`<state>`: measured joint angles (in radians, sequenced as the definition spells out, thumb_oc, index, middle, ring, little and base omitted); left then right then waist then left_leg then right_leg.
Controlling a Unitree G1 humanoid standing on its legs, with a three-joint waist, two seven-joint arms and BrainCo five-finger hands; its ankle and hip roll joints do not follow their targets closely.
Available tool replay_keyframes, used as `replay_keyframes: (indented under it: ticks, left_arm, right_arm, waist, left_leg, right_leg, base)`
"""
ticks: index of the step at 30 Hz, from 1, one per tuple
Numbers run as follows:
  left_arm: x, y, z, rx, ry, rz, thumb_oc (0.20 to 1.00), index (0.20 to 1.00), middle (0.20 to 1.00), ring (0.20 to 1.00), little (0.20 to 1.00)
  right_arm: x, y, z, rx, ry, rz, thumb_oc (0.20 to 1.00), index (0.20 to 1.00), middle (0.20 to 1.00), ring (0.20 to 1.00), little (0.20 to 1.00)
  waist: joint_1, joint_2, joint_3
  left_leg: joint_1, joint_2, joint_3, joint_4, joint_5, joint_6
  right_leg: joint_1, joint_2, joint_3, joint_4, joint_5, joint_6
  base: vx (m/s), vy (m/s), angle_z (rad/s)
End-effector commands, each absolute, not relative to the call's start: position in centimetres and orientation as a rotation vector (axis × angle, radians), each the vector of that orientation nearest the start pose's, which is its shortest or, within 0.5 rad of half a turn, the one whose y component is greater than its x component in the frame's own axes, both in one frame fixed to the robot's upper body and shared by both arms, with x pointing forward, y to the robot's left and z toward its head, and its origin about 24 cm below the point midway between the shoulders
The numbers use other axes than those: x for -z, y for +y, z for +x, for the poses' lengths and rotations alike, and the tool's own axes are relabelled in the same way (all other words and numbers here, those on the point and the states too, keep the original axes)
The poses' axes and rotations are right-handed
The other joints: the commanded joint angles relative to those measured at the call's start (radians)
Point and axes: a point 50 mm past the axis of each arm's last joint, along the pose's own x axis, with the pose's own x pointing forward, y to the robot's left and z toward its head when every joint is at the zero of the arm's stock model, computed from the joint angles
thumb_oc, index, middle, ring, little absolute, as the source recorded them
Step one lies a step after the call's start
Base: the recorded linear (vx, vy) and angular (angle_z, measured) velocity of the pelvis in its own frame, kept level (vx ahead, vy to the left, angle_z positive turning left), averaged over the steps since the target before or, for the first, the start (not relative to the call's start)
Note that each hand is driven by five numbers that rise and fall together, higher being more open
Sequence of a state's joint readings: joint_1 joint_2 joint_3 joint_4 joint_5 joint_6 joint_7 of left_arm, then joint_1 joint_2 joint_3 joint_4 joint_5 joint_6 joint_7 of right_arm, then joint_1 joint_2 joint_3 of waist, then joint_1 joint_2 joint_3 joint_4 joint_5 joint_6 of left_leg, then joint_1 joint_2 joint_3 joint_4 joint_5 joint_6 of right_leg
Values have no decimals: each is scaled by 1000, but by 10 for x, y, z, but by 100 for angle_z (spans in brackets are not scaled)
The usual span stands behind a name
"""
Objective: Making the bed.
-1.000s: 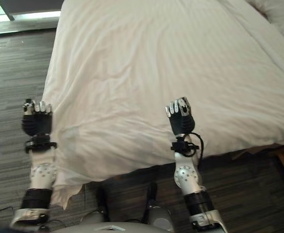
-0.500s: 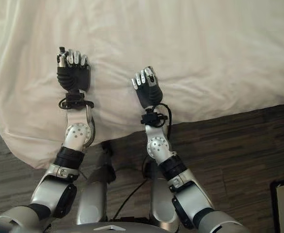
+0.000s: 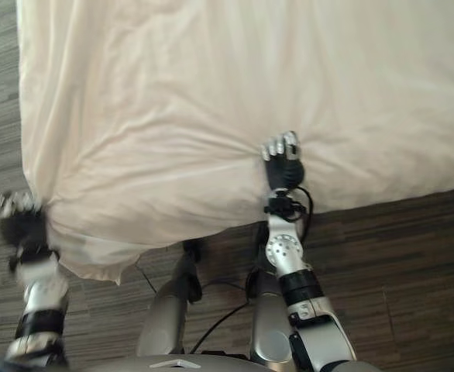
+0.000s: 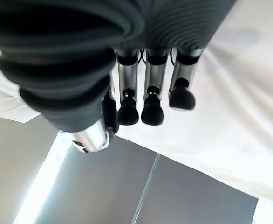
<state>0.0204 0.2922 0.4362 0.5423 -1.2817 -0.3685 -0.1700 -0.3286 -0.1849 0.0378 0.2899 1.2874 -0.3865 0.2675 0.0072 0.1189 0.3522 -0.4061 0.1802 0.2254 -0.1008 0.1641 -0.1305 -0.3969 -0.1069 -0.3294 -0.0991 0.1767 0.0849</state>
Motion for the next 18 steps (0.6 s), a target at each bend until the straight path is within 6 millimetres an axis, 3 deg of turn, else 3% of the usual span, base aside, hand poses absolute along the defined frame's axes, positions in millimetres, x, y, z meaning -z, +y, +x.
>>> replay_keyframes:
  ticks: [1, 4, 6, 12, 13, 14, 15, 16, 18]
  left_arm:
    - [-20, 378, 178, -709, -316, -627, 200, 200, 200, 200, 200]
    - [-36, 410, 155, -784, -319, -484, 200, 200, 200, 200, 200]
    - [-51, 419, 151, -783, -369, -440, 200, 200, 200, 200, 200]
    - [-77, 416, 157, -685, -428, -347, 200, 200, 200, 200, 200]
    - [-83, 414, 162, -663, -440, -327, 200, 200, 200, 200, 200]
    - [-88, 413, 165, -651, -456, -317, 200, 200, 200, 200, 200]
    - [-98, 411, 171, -620, -480, -296, 624, 624, 624, 624, 624]
    - [-125, 416, 178, -588, -563, -263, 1000, 1000, 1000, 1000, 1000]
    - [-156, 414, 185, -520, -670, -235, 1000, 1000, 1000, 1000, 1000]
  right_arm:
    - [-78, -224, 299, 138, -474, 1028, 200, 200, 200, 200, 200]
    - [-67, -256, 286, 257, -463, 946, 200, 200, 200, 200, 200]
    - [-59, -264, 279, 292, -441, 924, 200, 200, 200, 200, 200]
    - [-28, -267, 260, 319, -307, 869, 200, 200, 200, 200, 200]
    - [-24, -264, 259, 308, -274, 851, 504, 504, 504, 504, 504]
    - [-22, -262, 258, 296, -250, 830, 1000, 1000, 1000, 1000, 1000]
    - [-17, -259, 256, 278, -210, 803, 1000, 1000, 1000, 1000, 1000]
    - [-9, -255, 253, 245, -142, 757, 1000, 1000, 1000, 1000, 1000]
    - [-2, -251, 250, 211, -84, 710, 1000, 1000, 1000, 1000, 1000]
  waist:
    - [20, -82, 19]
    - [32, -116, 8]
    - [34, -133, -8]
    - [23, -175, -83]
    - [17, -178, -104]
    - [14, -179, -121]
    - [6, -181, -135]
    - [-6, -177, -162]
    - [-16, -172, -186]
  left_leg:
    - [5, 6, 22, 14, -98, -15]
    - [23, 22, 5, 14, -102, -20]
    - [43, 31, 1, 14, -107, -22]
    - [144, 39, 10, 14, -133, -21]
    - [166, 38, 16, 14, -135, -21]
    - [186, 34, 18, 14, -139, -18]
    - [208, 29, 20, 14, -143, -16]
    - [251, 21, 25, 14, -149, -12]
    - [291, 12, 32, 14, -157, -7]
  right_leg:
    - [-17, -131, 12, 29, -68, 127]
    - [28, -117, -19, 22, -78, 129]
    - [52, -111, -23, 20, -88, 127]
    - [145, -96, -13, 15, -113, 123]
    - [163, -95, -13, 15, -115, 123]
    - [182, -94, -12, 15, -119, 121]
    - [200, -92, -6, 15, -125, 119]
    - [234, -91, 0, 17, -134, 118]
    - [266, -92, 7, 18, -140, 118]
  base:
    - [6, 20, 36]
    - [0, -58, 34]
    - [35, -74, 20]
    - [67, -43, 5]
    - [64, 2, -11]
    - [92, 15, -10]
    - [113, 49, -15]
    - [101, 46, -13]
    - [53, 33, -19]
